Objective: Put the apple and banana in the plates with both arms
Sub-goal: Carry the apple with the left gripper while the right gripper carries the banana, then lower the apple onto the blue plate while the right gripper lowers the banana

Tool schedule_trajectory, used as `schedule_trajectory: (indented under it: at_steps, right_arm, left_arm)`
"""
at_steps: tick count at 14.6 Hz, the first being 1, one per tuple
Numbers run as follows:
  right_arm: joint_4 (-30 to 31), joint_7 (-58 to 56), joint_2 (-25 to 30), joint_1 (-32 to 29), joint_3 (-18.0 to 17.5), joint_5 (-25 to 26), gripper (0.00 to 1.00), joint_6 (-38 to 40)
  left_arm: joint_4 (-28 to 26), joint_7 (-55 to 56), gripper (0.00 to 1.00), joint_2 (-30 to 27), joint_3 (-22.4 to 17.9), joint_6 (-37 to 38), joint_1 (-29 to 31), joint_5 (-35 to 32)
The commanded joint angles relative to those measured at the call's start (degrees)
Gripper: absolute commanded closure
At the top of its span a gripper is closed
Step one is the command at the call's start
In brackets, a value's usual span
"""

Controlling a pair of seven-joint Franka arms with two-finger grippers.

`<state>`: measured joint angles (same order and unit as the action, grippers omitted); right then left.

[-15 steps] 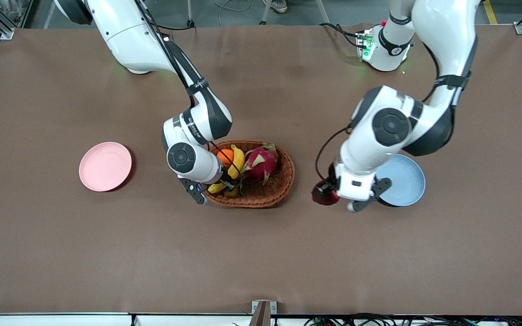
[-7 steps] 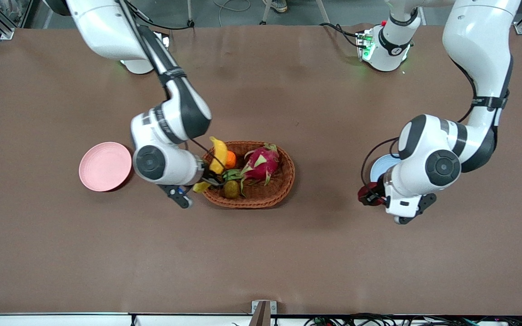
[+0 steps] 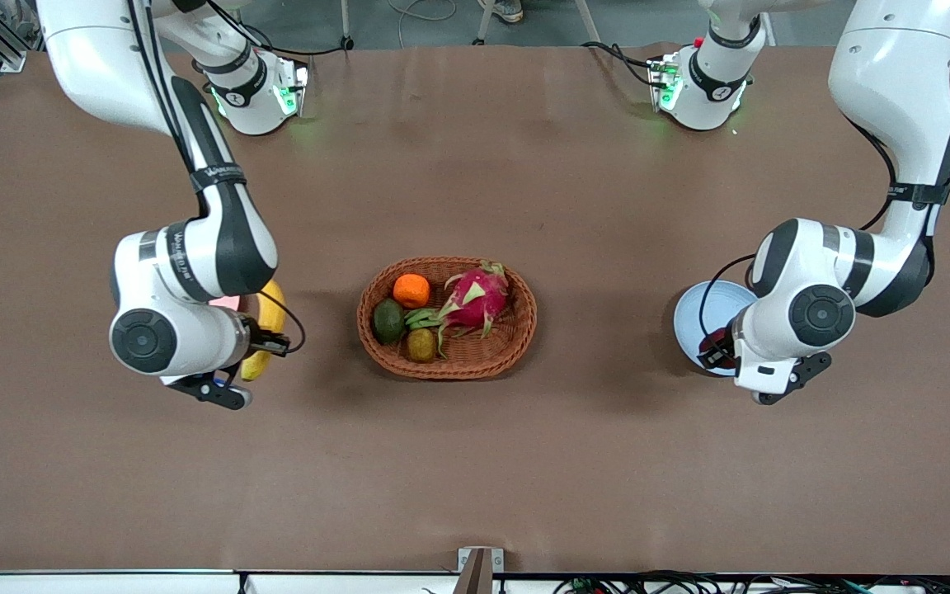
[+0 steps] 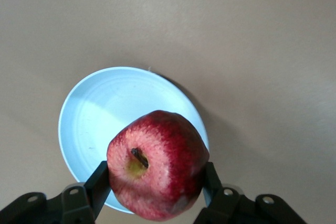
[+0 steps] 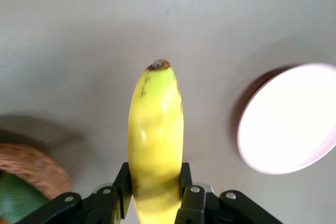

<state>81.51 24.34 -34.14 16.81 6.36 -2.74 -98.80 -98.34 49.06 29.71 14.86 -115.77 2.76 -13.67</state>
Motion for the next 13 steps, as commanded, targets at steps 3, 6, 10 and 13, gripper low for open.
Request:
schedule_trajectory:
  at_steps: [3,6,10,13]
  right_arm:
    - [1.5,-18.2,0.4,-9.2,-1.1,2.3,0.74,-0.3]
    - [2.9,-21.2,0.4,-11.4,-1.1,3.5,0.73,-1.2]
    - [11.3,-22.4,2.5,-13.3,-1.2,3.5,0.72,-6.5]
    - [18.9,-24.1,8.0,-14.8,-1.2,3.4,0.7,-9.8]
  left_arm:
    - [-6.8,-0.6,0.72,-3.2,0.8,0.0,1.2,-5.7]
    - [-7.8,-0.6,0.7,-3.0,0.7,-0.2,1.1,-5.8]
    - [-8.6,-0.5,0.6,-2.5,0.7,-0.2,1.2,-8.9]
    - [-8.5,-0.4,0.46,-2.2,0.6,-0.1,1.2,-9.8]
